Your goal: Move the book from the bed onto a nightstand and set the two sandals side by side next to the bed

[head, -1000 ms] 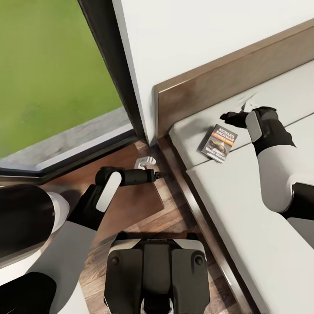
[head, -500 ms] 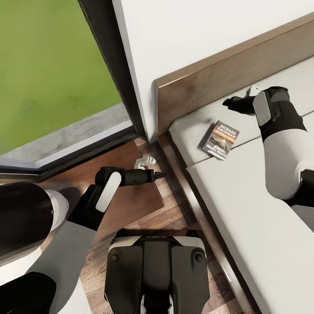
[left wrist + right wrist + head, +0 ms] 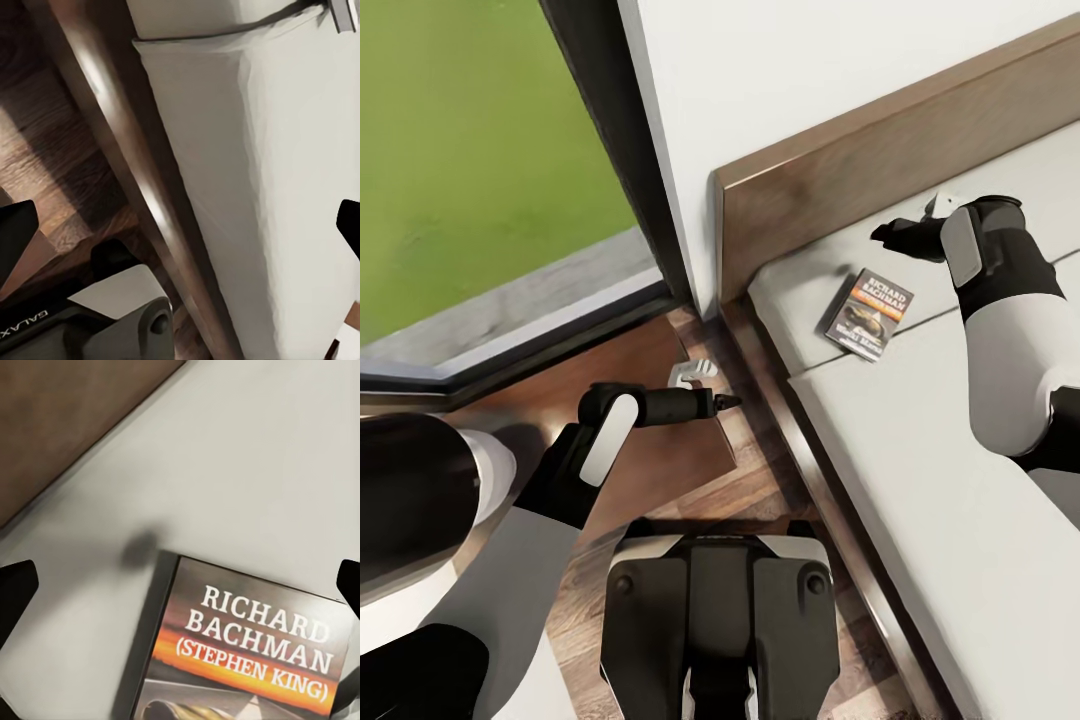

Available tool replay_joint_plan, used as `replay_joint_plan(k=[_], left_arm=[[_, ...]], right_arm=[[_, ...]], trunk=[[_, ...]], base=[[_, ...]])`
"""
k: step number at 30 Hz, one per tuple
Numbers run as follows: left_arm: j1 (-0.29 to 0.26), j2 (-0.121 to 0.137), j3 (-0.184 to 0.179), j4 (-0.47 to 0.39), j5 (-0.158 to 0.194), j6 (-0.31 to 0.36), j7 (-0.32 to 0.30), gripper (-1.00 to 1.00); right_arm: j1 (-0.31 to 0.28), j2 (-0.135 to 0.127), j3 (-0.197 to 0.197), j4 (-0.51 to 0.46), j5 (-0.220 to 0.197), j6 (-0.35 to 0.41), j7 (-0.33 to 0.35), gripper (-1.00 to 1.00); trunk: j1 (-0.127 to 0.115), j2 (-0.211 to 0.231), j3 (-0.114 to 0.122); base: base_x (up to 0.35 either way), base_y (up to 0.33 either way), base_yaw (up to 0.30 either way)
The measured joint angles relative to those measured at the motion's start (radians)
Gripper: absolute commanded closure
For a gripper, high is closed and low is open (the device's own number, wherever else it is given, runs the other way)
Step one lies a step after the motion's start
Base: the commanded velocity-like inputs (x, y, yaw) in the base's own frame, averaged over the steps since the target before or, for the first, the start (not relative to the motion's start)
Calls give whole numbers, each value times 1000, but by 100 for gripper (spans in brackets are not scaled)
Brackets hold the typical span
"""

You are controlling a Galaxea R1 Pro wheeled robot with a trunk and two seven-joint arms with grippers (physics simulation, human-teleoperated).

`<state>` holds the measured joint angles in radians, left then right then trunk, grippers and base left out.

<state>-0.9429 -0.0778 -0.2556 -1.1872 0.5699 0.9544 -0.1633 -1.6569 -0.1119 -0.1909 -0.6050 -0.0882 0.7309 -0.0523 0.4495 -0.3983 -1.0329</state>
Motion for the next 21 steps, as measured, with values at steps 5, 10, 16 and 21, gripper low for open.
replay_joint_plan(k=[5, 10, 16, 21], left_arm=[[0, 0, 0, 0, 0, 0, 0, -100], [0, 0, 0, -1, 0, 0, -2, -100], [0, -2, -2, -29, 3, 4, -4, -100], [0, -7, 0, -135, 10, 48, -2, -100]], right_arm=[[0, 1, 0, 1, 1, 0, 0, -100], [1, 2, 0, 3, 0, -1, 0, -100], [1, 3, 0, 8, 1, -3, 0, -100], [1, 5, 1, 11, 1, -5, 0, -100]], trunk=[[0, 0, -8], [0, 0, -16], [0, 0, -26], [0, 0, -34]], base=[[0, 0, 0], [0, 0, 0], [0, 0, 0], [0, 0, 0]])
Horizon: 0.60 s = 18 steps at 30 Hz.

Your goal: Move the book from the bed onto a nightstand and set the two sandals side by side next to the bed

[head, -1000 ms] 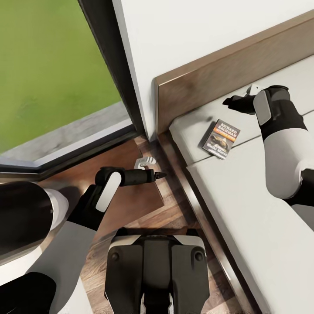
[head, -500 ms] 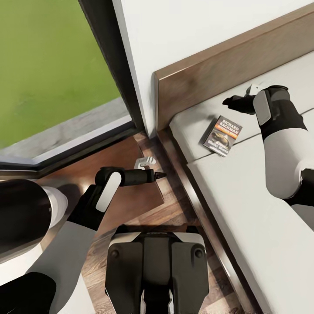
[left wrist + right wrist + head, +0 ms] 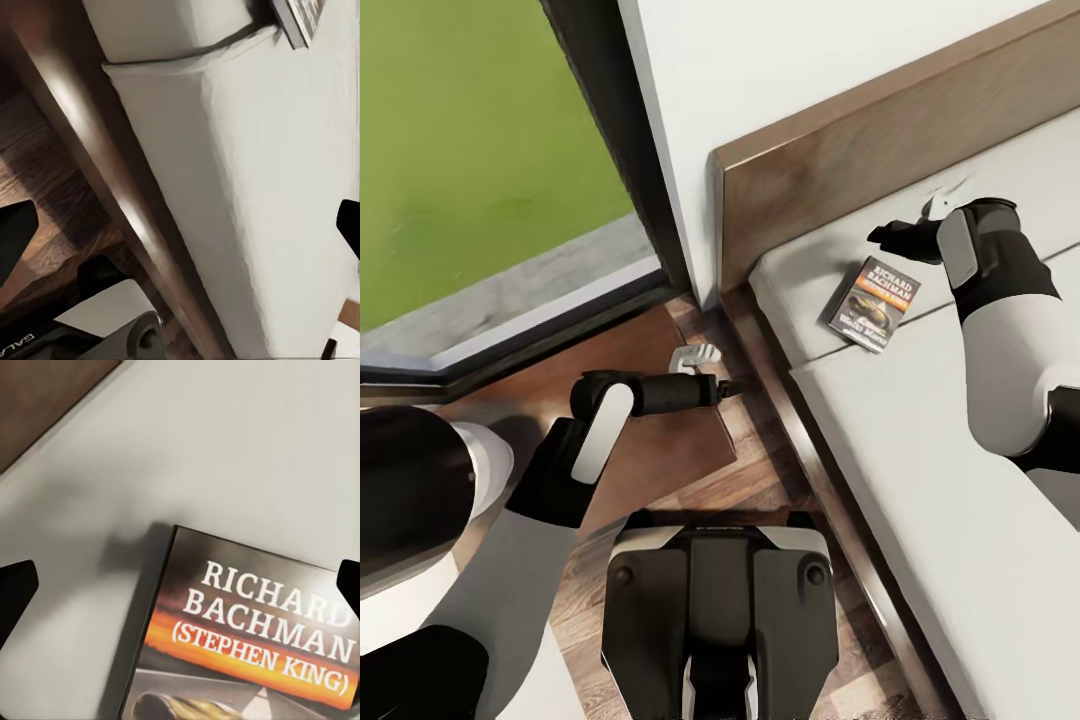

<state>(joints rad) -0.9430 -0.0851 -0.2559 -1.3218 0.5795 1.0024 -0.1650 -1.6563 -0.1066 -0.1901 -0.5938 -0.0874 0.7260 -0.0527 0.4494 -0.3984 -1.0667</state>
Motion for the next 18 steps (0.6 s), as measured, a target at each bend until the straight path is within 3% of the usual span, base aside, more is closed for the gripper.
replay_joint_plan(k=[2, 18], left_arm=[[0, -6, 2, -48, 3, 41, 0, -100], [-9, -20, 3, -133, 15, 41, -1, -100]], right_arm=[[0, 1, 2, 1, 0, -1, 0, -100], [0, 1, 3, 3, 0, -10, 0, -100]], trunk=[[0, 0, -3], [0, 0, -29]], base=[[0, 0, 0], [0, 0, 0]])
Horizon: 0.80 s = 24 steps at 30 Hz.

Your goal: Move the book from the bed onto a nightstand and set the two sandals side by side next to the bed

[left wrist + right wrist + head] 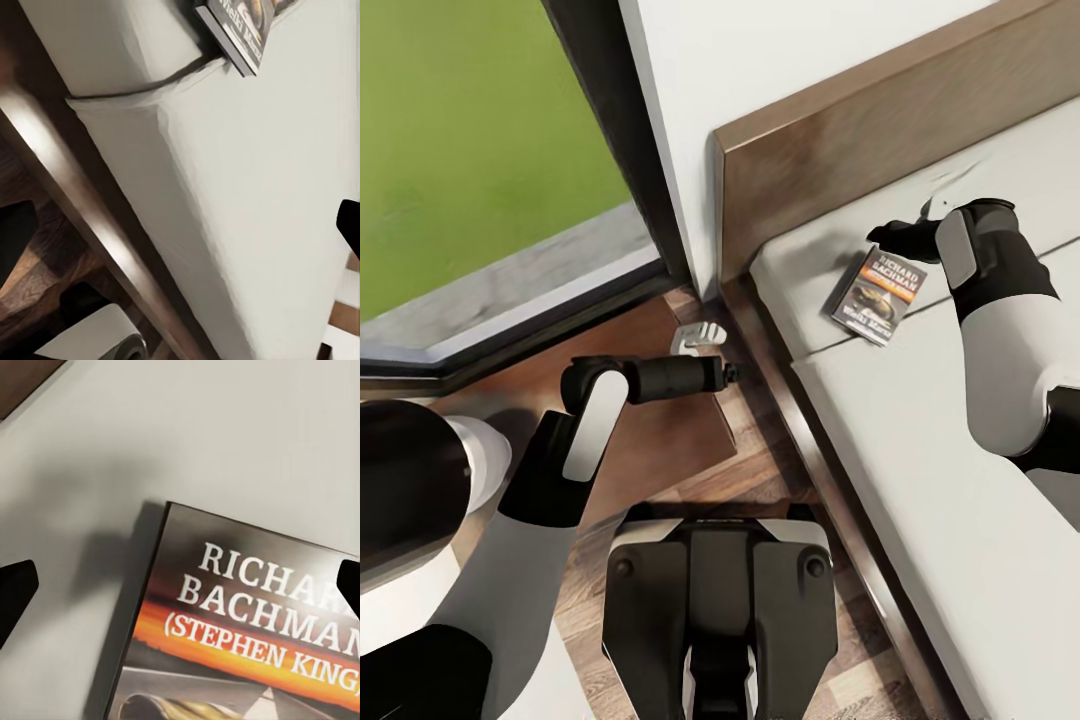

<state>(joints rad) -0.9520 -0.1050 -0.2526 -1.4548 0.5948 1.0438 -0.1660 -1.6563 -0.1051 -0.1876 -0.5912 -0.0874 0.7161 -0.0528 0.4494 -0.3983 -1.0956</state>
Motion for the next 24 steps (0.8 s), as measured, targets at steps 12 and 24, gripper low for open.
replay_joint_plan(k=[12, 24], left_arm=[[0, 0, 0, -4, 6, 0, 0, -100], [0, 1, -1, -3, 6, 0, 0, -100]], right_arm=[[0, -2, 0, 0, 1, -40, 0, -100], [0, -1, 28, -1, 1, -108, 0, -100]], trunk=[[0, 0, -19], [0, 0, -39]], base=[[0, 0, 0], [0, 0, 0]])
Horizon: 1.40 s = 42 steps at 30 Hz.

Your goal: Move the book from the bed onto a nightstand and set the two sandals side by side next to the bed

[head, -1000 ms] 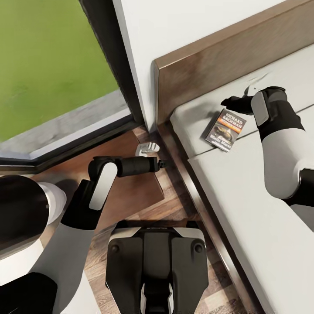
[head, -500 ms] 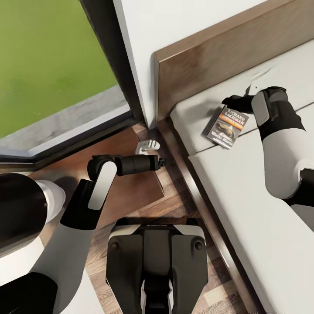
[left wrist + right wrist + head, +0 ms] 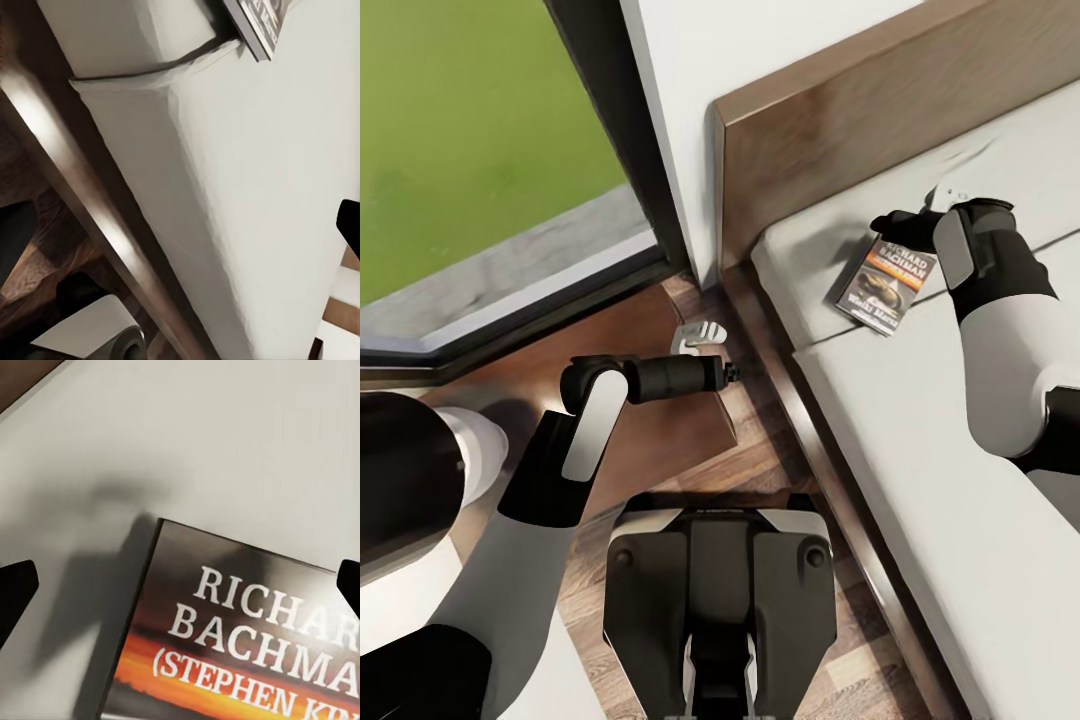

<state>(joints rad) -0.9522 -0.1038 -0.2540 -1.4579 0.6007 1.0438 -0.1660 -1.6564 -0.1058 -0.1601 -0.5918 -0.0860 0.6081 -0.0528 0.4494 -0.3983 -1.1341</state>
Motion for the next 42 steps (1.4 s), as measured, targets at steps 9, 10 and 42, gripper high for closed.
replay_joint_plan(k=[9, 10, 42], left_arm=[[0, 2, 0, 1, 0, 0, 0, -100], [0, 2, 0, 1, 0, 0, 0, -100], [0, 2, 0, 5, -2, 0, 1, -100]], right_arm=[[0, 1, 9, -1, 1, -19, 1, -100], [0, 1, 13, 0, 1, -30, 1, -100], [3, -8, 66, 4, 4, -235, 9, -100]], trunk=[[0, 0, -14], [0, 0, -16], [0, 0, -67]], base=[[0, 0, 0], [0, 0, 0], [0, 0, 0]])
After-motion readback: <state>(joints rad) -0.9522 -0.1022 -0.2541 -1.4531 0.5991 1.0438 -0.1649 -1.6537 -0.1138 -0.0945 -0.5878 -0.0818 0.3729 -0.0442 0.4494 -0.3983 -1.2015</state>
